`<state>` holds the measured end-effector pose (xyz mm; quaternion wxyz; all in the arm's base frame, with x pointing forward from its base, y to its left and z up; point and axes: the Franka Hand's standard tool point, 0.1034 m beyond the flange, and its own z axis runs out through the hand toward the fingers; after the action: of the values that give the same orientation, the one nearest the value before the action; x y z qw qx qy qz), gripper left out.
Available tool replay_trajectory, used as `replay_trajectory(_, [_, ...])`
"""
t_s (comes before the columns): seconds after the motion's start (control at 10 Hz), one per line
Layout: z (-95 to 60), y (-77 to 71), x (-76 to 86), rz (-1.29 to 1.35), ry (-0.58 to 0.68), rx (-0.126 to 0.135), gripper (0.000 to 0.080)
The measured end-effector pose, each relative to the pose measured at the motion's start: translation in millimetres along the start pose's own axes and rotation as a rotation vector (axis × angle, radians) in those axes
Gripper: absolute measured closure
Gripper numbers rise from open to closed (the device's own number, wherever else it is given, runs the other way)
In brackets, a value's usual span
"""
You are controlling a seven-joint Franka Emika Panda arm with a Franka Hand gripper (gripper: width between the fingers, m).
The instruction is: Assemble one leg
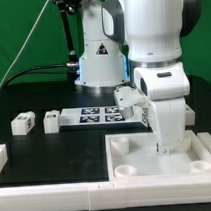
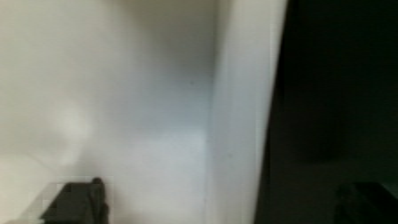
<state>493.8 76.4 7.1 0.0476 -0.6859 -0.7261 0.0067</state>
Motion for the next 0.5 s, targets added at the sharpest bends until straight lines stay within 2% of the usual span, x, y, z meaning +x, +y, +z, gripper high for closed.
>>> replay_trajectory(0.1, [-3.0,-0.4,2.8,0.039,0.001,-0.011,0.015])
replay_trajectory(0.2, [-14.6,-4.8,10.3,0.091,0.0,-0.039,0.015])
replay_trajectory(0.3, [-28.4,-10.2,17.8,0.122,-0.008,-0.054,0.015])
replay_trajectory(0.5, [-47.4,-11.2,28.3,0.171,-0.021,-0.072,0.015])
